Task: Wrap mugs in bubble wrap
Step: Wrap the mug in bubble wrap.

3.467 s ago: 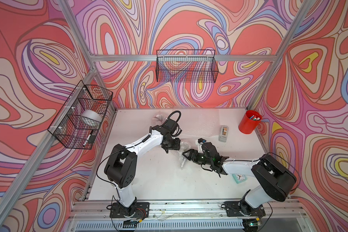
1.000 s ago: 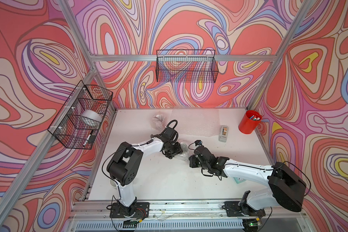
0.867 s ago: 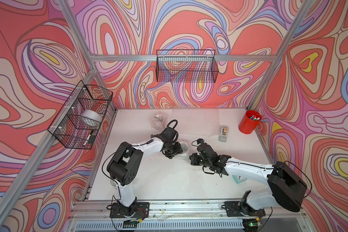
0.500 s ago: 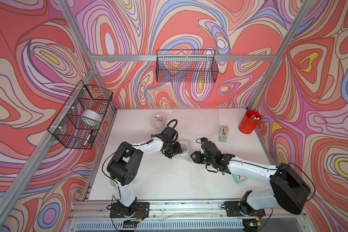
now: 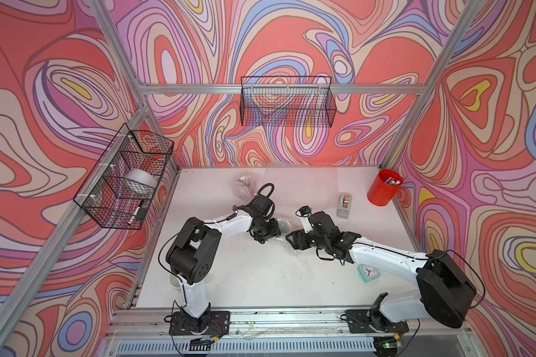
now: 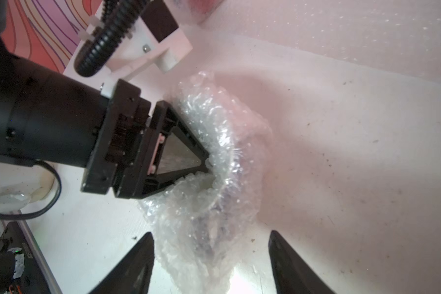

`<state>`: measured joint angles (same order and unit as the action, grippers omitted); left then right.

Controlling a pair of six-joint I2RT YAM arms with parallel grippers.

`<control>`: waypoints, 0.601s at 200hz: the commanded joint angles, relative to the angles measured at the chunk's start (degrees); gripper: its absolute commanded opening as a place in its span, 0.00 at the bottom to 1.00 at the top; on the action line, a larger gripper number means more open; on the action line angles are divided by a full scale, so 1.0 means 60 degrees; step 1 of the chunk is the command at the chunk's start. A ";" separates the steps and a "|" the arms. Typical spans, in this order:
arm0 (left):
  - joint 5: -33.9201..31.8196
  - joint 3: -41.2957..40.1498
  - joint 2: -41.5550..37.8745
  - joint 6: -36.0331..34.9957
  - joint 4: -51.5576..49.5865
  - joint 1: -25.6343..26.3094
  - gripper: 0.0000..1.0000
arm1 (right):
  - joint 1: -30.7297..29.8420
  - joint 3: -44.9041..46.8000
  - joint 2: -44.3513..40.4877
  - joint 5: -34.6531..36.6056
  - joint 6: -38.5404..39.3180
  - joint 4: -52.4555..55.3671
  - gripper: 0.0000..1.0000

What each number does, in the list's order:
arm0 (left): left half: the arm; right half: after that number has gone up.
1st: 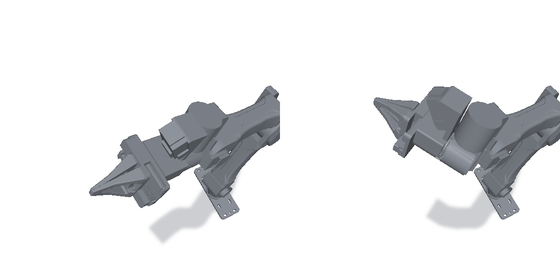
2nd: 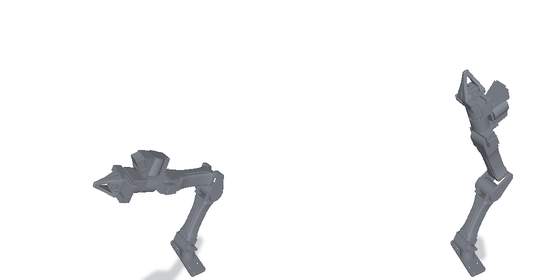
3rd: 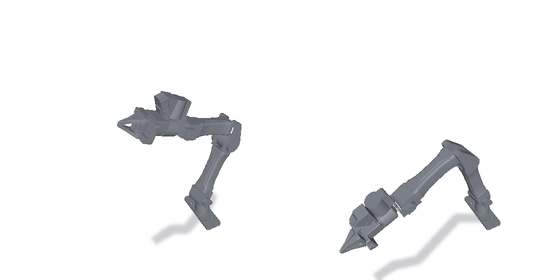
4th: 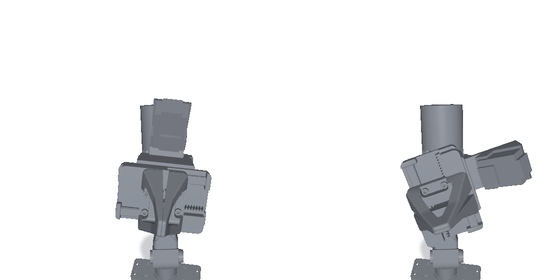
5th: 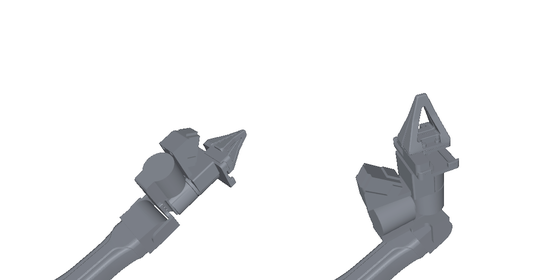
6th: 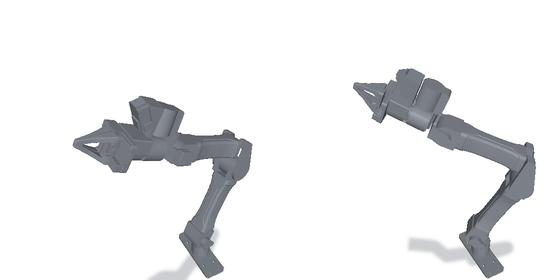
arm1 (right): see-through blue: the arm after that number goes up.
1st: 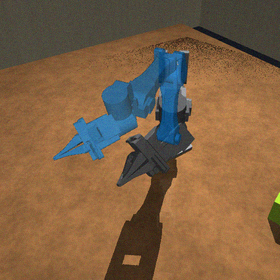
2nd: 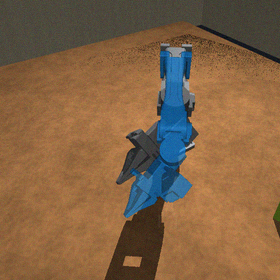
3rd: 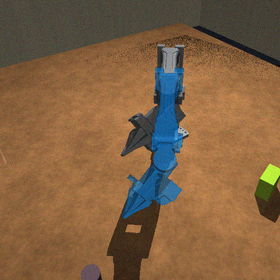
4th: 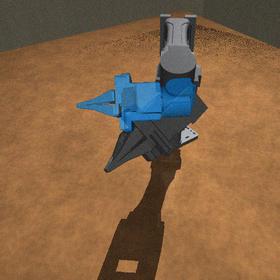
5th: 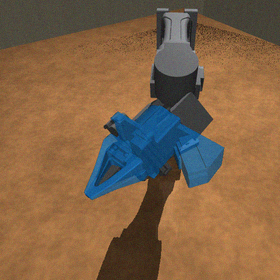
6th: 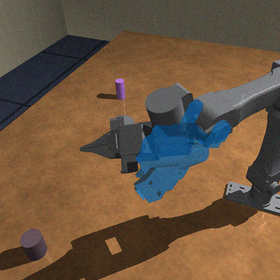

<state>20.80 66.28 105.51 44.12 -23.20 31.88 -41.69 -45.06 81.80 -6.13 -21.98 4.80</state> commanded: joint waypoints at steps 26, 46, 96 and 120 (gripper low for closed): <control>-0.0635 -0.0162 0.0586 -0.0277 -0.1193 0.0033 0.55 | -0.0821 -0.1070 0.0827 0.1450 0.0844 0.0930 0.74; -0.0611 -0.0148 0.0611 -0.0339 -0.1201 0.0034 0.55 | -0.0998 -0.1337 0.1103 0.2281 0.0626 0.1282 0.70; -0.0781 -0.0128 0.0725 -0.0588 -0.1329 0.0034 0.54 | -0.1000 -0.1208 0.0818 0.3055 0.0182 0.1516 0.53; -0.0887 -0.0128 0.0756 -0.0698 -0.1380 0.0033 0.54 | -0.0982 -0.1175 0.0762 0.3345 0.0044 0.1570 0.42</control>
<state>20.75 67.48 106.39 42.78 -24.03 31.88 -47.90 -52.14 87.44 8.60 -20.56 11.40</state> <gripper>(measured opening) 0.547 0.466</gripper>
